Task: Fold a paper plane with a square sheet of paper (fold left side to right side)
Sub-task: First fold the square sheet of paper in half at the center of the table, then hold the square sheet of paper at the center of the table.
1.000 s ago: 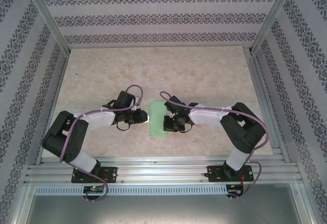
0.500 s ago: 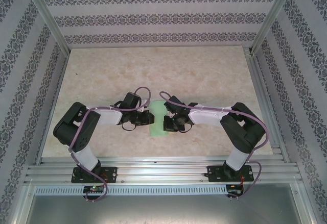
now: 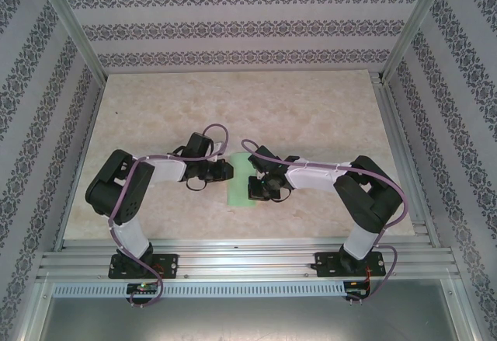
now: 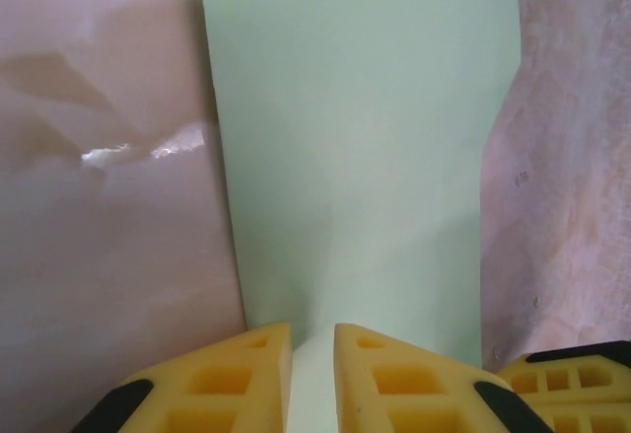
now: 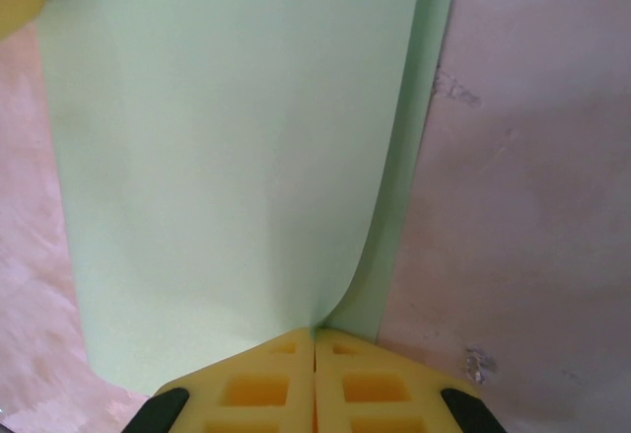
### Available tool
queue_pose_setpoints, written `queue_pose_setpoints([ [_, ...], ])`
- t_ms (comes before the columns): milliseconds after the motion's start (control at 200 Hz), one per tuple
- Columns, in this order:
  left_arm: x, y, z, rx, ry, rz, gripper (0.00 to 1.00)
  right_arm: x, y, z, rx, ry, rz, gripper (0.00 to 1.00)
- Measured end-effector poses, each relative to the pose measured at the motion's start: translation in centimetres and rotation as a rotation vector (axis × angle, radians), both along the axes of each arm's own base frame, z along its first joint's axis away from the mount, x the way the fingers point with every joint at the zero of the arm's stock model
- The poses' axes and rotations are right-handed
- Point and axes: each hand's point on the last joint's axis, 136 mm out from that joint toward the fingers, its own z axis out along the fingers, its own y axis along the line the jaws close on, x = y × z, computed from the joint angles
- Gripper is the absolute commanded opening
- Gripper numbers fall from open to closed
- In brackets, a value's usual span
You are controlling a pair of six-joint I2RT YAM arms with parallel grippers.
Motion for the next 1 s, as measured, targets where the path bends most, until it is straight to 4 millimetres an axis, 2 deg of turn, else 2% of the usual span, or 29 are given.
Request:
queue_pose_setpoints([
  [215,2.8,0.3,0.1,0.008,-0.026,0.016,0.19,0.0,0.0,0.0,0.0,0.0,0.0,0.08],
  [335,4.8,1.9,0.3,0.037,-0.06,0.057,0.19,0.0,0.0,0.0,0.0,0.0,0.0,0.08],
  [450,5.3,3.1,0.9,0.058,-0.081,0.077,0.19,0.0,0.0,0.0,0.0,0.0,0.0,0.08],
  [525,4.6,3.1,2.1,0.043,-0.104,0.072,0.19,0.0,0.0,0.0,-0.001,0.001,0.0,0.08],
  [624,2.8,2.7,4.0,0.005,-0.137,0.043,0.18,0.0,0.0,0.0,-0.001,0.001,0.0,0.08],
  [724,0.2,0.9,5.4,-0.049,-0.157,-0.017,0.18,0.0,0.0,0.0,-0.001,0.002,0.0,0.09],
  [864,-2.8,-1.6,5.0,-0.083,-0.127,-0.097,0.18,0.0,0.1,0.0,-0.002,0.002,0.0,0.08],
  [999,-3.3,-2.2,4.0,-0.081,-0.101,-0.106,0.18,0.0,0.1,0.0,-0.004,0.004,0.001,0.08],
])
